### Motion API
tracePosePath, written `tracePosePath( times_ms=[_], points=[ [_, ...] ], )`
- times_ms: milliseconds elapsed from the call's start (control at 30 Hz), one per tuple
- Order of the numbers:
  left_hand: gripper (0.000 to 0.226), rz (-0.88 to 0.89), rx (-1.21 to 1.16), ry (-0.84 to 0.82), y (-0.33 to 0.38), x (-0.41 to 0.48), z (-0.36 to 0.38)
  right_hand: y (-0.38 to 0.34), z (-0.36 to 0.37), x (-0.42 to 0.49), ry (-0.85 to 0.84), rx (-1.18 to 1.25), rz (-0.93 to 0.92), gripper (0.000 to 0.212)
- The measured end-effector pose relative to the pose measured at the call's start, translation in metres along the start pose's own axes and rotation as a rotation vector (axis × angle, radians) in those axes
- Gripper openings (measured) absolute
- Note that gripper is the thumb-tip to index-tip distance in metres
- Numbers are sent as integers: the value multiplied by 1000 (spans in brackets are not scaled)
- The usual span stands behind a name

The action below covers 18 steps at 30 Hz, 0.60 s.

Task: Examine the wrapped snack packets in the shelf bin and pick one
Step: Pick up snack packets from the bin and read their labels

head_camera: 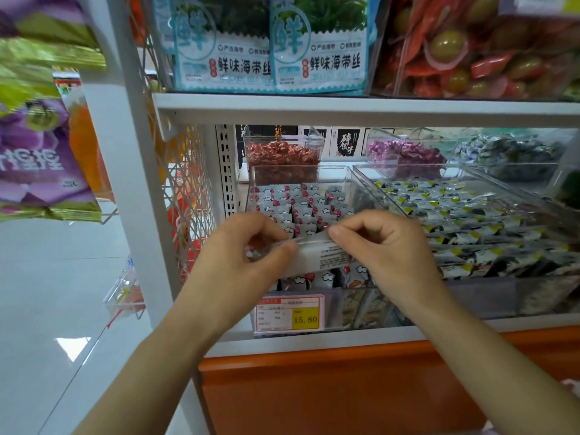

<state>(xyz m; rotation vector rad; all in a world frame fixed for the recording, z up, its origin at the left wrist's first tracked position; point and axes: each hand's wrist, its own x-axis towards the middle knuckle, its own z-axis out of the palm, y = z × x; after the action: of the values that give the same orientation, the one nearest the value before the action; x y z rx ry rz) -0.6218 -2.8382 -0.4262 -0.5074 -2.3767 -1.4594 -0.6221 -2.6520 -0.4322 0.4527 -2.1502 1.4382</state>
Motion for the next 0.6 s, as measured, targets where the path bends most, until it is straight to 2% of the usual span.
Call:
tracePosePath(
  times_ms=[200,333,467,600],
  points=[
    [21,-87,-73,-126,-3,6,-17,-1,0,0,-81,31,29,11],
    [16,-73,-40,-134,-3,7,-21,0,2,0,-103,59,39,9],
    [15,-58,-24,-107,-6,8,-21,1,5,-1,-65,73,41,10],
    [23,-29,-15,-198,-2,5,-17,4,5,0,-9,-2,41,10]
  ],
)
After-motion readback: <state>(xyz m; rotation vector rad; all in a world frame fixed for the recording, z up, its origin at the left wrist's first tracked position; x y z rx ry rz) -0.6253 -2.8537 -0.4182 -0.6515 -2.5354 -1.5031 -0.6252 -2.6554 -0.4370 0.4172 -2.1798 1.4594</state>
